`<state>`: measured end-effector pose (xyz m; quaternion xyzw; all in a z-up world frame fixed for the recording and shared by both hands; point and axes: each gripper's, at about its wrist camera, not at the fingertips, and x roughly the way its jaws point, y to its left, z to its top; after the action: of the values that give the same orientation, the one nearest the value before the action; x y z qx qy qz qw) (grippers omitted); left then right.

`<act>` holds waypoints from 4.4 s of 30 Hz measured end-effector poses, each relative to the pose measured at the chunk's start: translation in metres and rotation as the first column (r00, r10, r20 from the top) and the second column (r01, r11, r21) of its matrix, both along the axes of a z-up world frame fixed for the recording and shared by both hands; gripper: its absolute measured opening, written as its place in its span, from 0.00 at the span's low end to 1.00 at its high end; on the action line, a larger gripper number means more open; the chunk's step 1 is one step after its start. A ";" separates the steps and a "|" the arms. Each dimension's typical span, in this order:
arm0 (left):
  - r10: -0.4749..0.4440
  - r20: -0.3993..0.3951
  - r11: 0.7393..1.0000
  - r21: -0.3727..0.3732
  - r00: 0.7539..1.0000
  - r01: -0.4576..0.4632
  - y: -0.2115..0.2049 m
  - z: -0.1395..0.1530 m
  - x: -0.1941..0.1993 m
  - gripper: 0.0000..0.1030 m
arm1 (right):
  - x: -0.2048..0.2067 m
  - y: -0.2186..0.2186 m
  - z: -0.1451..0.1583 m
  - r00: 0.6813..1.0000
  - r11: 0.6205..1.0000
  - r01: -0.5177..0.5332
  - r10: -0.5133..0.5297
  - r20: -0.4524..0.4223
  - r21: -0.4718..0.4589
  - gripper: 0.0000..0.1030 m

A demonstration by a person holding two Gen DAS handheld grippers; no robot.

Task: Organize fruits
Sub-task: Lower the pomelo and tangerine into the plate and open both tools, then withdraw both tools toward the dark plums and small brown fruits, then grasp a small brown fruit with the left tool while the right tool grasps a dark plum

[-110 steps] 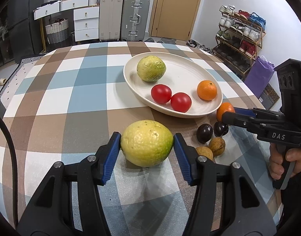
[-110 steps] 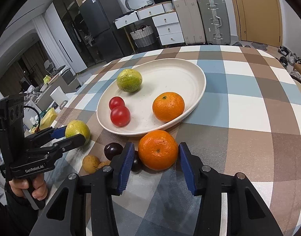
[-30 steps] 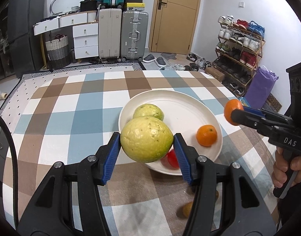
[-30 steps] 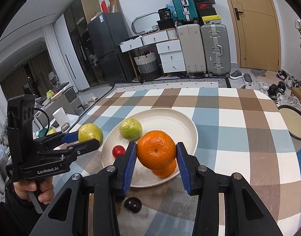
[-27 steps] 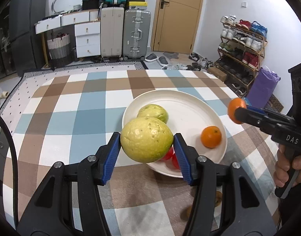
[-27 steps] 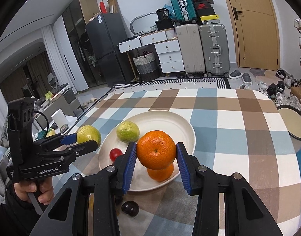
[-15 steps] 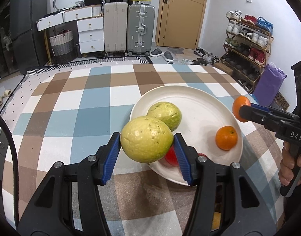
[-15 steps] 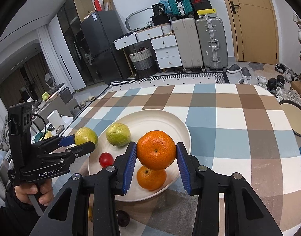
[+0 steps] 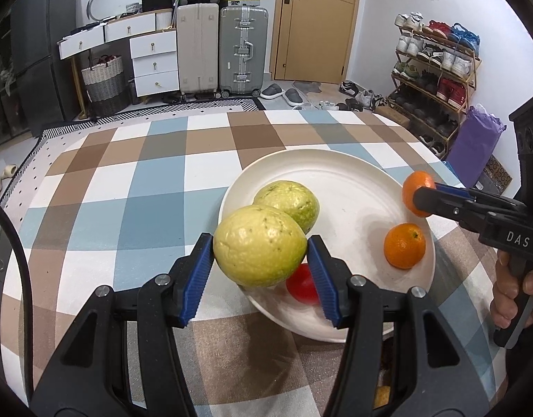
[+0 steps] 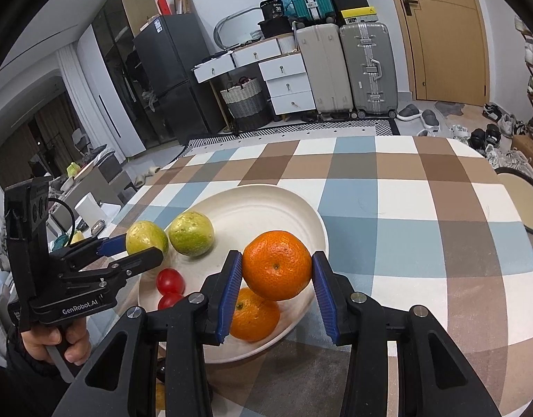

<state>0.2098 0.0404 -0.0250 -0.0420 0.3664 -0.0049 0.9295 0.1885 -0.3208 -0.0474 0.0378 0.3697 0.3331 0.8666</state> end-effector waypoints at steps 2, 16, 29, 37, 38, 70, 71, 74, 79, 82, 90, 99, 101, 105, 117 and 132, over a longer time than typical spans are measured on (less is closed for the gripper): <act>-0.004 -0.001 1.000 0.003 1.000 0.004 -0.001 -0.001 0.001 0.51 | 0.001 0.003 -0.002 1.000 1.000 0.000 0.000 0.001 -0.006 0.40; -0.008 -0.007 1.000 0.011 1.000 0.008 -0.007 -0.006 0.002 0.51 | 0.000 0.015 -0.014 1.000 0.999 -0.018 0.018 0.004 -0.043 0.41; 0.028 0.060 1.000 -0.014 0.998 -0.027 -0.001 0.011 -0.027 0.86 | -0.019 0.008 -0.006 0.997 0.999 -0.008 0.012 0.078 -0.047 0.68; 0.037 0.089 0.999 -0.013 0.995 -0.036 -0.008 0.015 -0.060 0.99 | -0.036 0.002 -0.003 0.994 0.999 0.019 -0.014 0.105 -0.045 0.94; 0.036 0.089 0.999 -0.012 0.995 -0.035 -0.009 0.015 -0.063 0.99 | -0.038 0.001 -0.002 0.994 0.999 0.026 -0.021 0.107 -0.045 0.95; -0.032 0.047 0.999 -0.018 0.998 0.033 -0.038 0.002 -0.121 0.99 | -0.086 -0.011 -0.019 0.998 0.988 -0.058 0.060 0.006 -0.146 1.00; -0.042 0.034 0.999 -0.020 0.999 0.043 -0.039 0.000 -0.119 0.99 | -0.086 -0.010 -0.021 0.998 0.985 -0.058 0.059 -0.001 -0.161 1.00; -0.064 0.014 0.998 -0.015 0.998 0.064 -0.043 -0.003 -0.118 0.99 | -0.085 -0.007 -0.023 0.998 0.982 -0.059 0.058 -0.012 -0.181 1.00; -0.094 -0.011 0.995 -0.024 0.996 0.094 -0.045 -0.006 -0.116 0.99 | -0.087 -0.005 -0.026 0.997 0.975 -0.071 0.068 -0.019 -0.211 1.00; -0.101 -0.046 0.995 -0.025 0.994 0.100 -0.045 -0.011 -0.113 0.99 | -0.088 -0.002 -0.027 0.997 0.972 -0.079 0.077 -0.016 -0.223 1.00; -0.126 -0.090 0.992 -0.007 0.988 0.126 -0.050 -0.018 -0.110 0.99 | -0.087 0.007 -0.034 0.994 0.957 -0.112 0.104 -0.042 -0.269 1.00; -0.164 -0.137 0.986 -0.009 0.977 0.164 -0.055 -0.026 -0.107 0.81 | -0.086 0.013 -0.038 0.992 0.945 -0.127 0.116 -0.053 -0.301 0.99; -0.168 -0.145 0.986 -0.009 0.975 0.169 -0.056 -0.027 -0.106 0.76 | -0.087 0.016 -0.038 0.991 0.942 -0.132 0.123 -0.049 -0.307 0.99; -0.183 -0.146 0.983 -0.019 0.972 0.183 -0.057 -0.027 -0.106 0.69 | -0.088 0.022 -0.038 0.990 0.936 -0.144 0.138 -0.041 -0.320 0.98; -0.252 -0.134 0.968 -0.035 0.958 0.250 -0.066 -0.026 -0.107 0.42 | -0.089 0.028 -0.035 0.986 0.936 -0.165 0.163 -0.031 -0.312 0.78; -0.288 -0.109 0.958 -0.055 0.952 0.283 -0.069 -0.022 -0.111 0.26 | -0.096 0.034 -0.034 0.976 0.931 -0.213 0.216 -0.023 -0.297 0.60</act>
<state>0.0987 -0.0285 -0.0473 -0.0068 0.4218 -0.1438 0.8952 0.0925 -0.2867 -0.0816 -0.1356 0.4130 0.3663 0.8227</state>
